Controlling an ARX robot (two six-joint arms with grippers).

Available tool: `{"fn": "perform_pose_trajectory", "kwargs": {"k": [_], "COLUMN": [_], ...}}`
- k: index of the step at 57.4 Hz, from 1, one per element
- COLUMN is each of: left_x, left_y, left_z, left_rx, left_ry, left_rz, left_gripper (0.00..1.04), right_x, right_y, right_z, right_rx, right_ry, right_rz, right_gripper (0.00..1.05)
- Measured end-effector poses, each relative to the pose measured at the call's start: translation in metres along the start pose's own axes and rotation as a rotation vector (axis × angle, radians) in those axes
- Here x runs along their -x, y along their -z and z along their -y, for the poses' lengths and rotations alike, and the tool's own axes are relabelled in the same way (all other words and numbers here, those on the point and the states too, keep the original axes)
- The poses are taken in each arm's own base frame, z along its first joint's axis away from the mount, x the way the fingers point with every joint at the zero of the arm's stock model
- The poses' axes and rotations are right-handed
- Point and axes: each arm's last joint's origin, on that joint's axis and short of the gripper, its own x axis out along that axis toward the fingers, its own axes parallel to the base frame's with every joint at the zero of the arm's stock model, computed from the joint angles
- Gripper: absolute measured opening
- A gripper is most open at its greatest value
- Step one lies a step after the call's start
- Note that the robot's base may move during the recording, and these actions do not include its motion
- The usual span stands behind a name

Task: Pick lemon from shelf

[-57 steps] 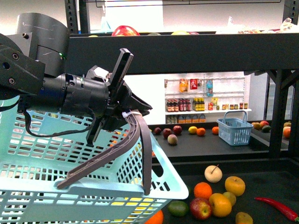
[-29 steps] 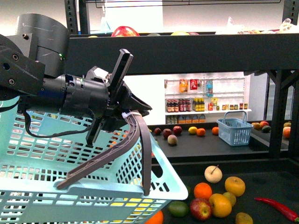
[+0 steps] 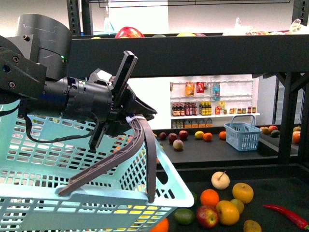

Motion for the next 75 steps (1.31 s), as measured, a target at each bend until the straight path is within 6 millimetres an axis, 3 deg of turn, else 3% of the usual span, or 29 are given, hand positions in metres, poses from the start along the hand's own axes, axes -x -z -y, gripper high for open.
{"fn": "perform_pose_trajectory", "kwargs": {"k": [9, 19, 27, 51, 59, 64, 75], "left_x": [0.000, 0.002, 0.016, 0.101, 0.146, 0.172, 0.201], "left_y": [-0.001, -0.015, -0.034, -0.069, -0.081, -0.086, -0.091], "left_z": [0.000, 0.004, -0.003, -0.069, -0.098, -0.113, -0.131], "left_rx": [0.002, 0.079, 0.136, 0.321, 0.345, 0.339, 0.314], "left_ry": [-0.004, 0.007, 0.029, 0.066, 0.098, 0.125, 0.156], "left_rz": [0.017, 0.265, 0.446, 0.868, 0.993, 1.034, 1.057], "left_gripper": [0.08, 0.08, 0.08, 0.08, 0.08, 0.08, 0.08], "right_x": [0.000, 0.000, 0.000, 0.000, 0.000, 0.000, 0.000], "right_y": [0.000, 0.000, 0.000, 0.000, 0.000, 0.000, 0.000], "right_z": [0.000, 0.000, 0.000, 0.000, 0.000, 0.000, 0.000], "right_rx": [-0.001, -0.001, -0.001, -0.001, -0.001, -0.001, -0.001], "right_ry": [0.000, 0.000, 0.000, 0.000, 0.000, 0.000, 0.000], "right_rz": [0.000, 0.000, 0.000, 0.000, 0.000, 0.000, 0.001], "right_gripper": [0.97, 0.97, 0.97, 0.97, 0.97, 0.97, 0.97]}}
